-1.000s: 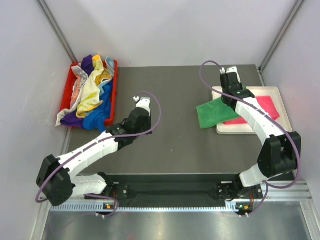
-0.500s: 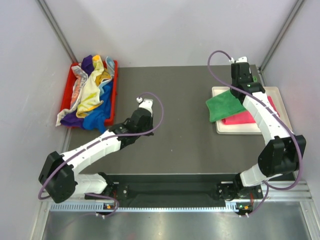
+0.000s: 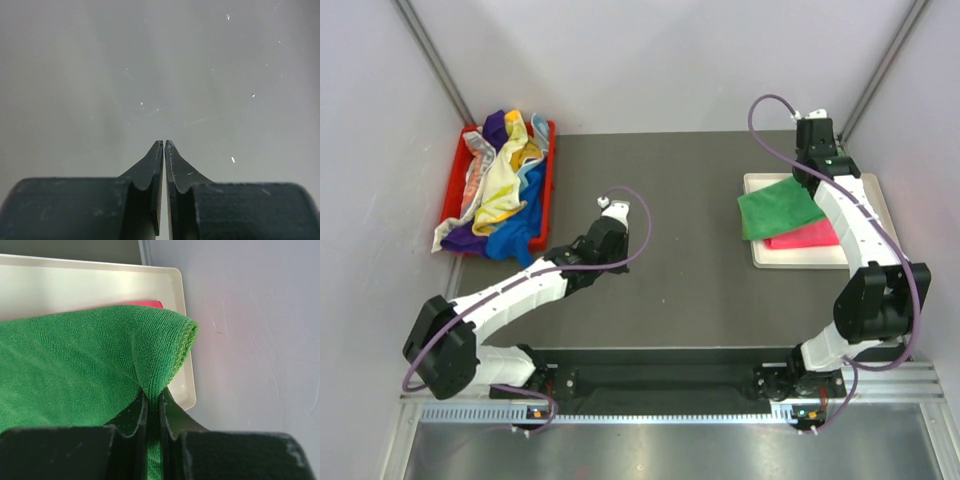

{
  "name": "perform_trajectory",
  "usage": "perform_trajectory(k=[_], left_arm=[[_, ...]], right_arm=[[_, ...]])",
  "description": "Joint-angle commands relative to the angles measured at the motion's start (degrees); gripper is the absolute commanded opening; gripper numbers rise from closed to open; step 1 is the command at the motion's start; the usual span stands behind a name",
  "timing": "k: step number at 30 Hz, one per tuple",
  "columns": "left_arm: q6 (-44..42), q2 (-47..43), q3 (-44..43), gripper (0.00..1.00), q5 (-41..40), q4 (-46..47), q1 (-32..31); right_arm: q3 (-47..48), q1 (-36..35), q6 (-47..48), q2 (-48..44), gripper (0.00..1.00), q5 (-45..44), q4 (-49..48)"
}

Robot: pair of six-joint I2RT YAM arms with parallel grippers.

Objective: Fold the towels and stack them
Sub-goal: Neatly place the folded towel into the bin

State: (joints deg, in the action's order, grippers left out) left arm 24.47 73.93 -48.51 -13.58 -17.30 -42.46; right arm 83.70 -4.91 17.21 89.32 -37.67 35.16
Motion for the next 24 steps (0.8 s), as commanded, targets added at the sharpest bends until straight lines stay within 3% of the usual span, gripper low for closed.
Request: perform_trajectory(k=[1,13,16,17,20,24], left_arm=[[-0.6,1.0,-1.0,0.10,0.7,0.9,0.3],[-0.7,4.1,-1.1,0.09,1.3,1.3,0.4],[-0.8,4.5,-1.1,0.09,1.5,1.5,0.4],[-0.9,4.6,-1.1,0.10,1.5,1.5,0.4],[-0.9,4.6,-0.9,0.10,1.5,1.5,0.4],[-0.7,4.2,-0.5,0.11,0.7,1.3,0.4]], right_arm=[[2.9,3.3,0.7,1.4,0.00,2.2,-1.8],[2.7,11.8,-4.7,10.9,0.00,5.8,-4.8],[3.3,12.1,-7.3,13.9,0.24,4.3,-3.7],[3.2,12.2,-8.6,14.2,0.42,4.0,-3.6],[2.9,12.3,-10.8,14.7,0.65,3.8,-3.4],[4.0,12.3,-12.4,13.3,0.82,2.3,-2.0]])
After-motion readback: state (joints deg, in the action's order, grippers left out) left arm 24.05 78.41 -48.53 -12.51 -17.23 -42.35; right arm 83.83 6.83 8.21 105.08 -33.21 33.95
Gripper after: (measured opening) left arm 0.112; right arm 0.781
